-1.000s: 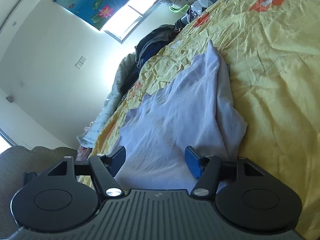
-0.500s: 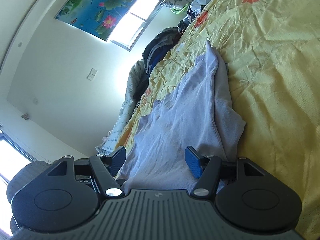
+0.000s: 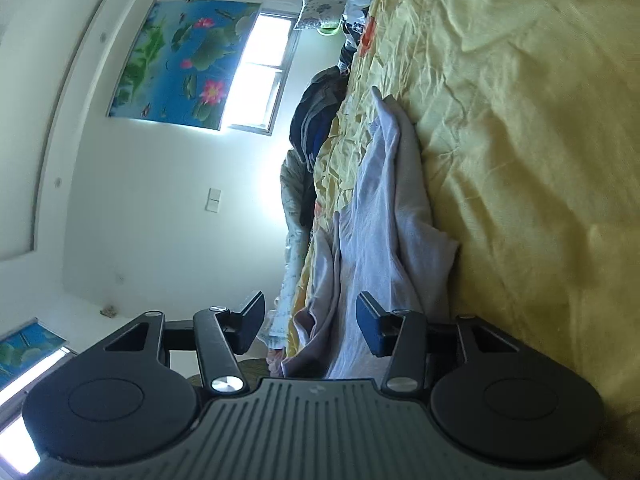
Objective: Fold small clothes
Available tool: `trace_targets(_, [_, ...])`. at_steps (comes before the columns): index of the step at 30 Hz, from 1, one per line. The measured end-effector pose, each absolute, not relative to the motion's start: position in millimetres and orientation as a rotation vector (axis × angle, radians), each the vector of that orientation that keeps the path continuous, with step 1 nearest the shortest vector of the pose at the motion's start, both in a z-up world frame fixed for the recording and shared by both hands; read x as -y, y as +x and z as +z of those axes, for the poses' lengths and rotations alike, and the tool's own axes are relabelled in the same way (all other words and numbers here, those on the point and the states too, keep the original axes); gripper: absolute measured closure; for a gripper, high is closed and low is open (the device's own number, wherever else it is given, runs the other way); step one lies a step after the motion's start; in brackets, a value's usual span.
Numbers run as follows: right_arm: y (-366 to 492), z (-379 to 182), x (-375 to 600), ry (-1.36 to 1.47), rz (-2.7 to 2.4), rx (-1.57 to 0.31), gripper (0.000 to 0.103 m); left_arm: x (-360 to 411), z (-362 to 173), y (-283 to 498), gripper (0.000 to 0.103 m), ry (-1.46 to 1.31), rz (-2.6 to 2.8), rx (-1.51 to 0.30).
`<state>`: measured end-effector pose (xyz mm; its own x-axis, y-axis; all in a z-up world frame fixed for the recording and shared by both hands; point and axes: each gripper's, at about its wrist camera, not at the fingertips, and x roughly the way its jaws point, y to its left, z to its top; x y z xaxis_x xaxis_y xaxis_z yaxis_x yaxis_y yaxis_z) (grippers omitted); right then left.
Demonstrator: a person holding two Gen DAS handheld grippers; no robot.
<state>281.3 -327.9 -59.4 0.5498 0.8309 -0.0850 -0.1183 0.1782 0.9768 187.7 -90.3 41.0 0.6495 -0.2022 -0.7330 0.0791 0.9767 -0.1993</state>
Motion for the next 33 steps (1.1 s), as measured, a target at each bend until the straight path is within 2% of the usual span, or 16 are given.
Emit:
trace_targets(4, [283,-50,319,1.117,0.742,-0.765,0.049,84,53,177,0.101,-0.126,-0.182,-0.791])
trace_targets(6, [285,-35,307,0.988,0.719,-0.816,0.042,81,69,163,0.101,-0.068,-0.179,-0.693])
trace_targets(8, [288,-19,295,0.891,0.693,-0.869,0.025,79,81,145,0.1,0.012,-0.155,-0.591])
trace_targets(11, [293,4,278,0.848,0.686,-0.895,0.007,64,85,131,0.099,0.035,-0.124,-0.546])
trace_targets(13, [304,14,264,0.852,0.739,-0.912,0.007,48,80,133,0.093,-0.023,-0.07,-0.585])
trace_targets(14, [315,13,256,0.876,0.769,-0.959,0.009,39,76,136,0.089,-0.063,-0.036,-0.614])
trace_targets(15, [327,11,247,0.911,0.785,-1.016,0.01,31,73,140,0.077,-0.107,-0.001,-0.648])
trace_targets(16, [339,7,238,0.938,0.789,-1.068,0.011,22,70,143,0.058,-0.156,0.037,-0.677])
trace_targets(17, [350,4,229,0.954,0.793,-1.117,0.014,12,68,143,0.044,-0.21,0.073,-0.696])
trace_targets(18, [360,1,220,0.957,0.801,-1.163,0.017,2,67,142,0.022,-0.26,0.105,-0.693])
trace_targets(19, [369,-1,213,0.954,0.789,-1.191,0.022,-7,68,139,0.016,-0.305,0.134,-0.668])
trace_targets(22, [387,-5,195,0.936,0.755,-1.268,0.03,-26,73,131,0.016,-0.351,0.152,-0.601])
trace_targets(30, [409,3,140,0.808,0.782,-1.354,0.033,-50,65,143,0.016,-0.404,0.153,-0.618])
trace_targets(32, [413,6,121,0.743,0.783,-1.368,0.054,-52,65,142,0.016,-0.401,0.152,-0.605])
trace_targets(33, [414,6,113,0.695,0.775,-1.381,0.06,-54,65,141,0.016,-0.399,0.154,-0.598])
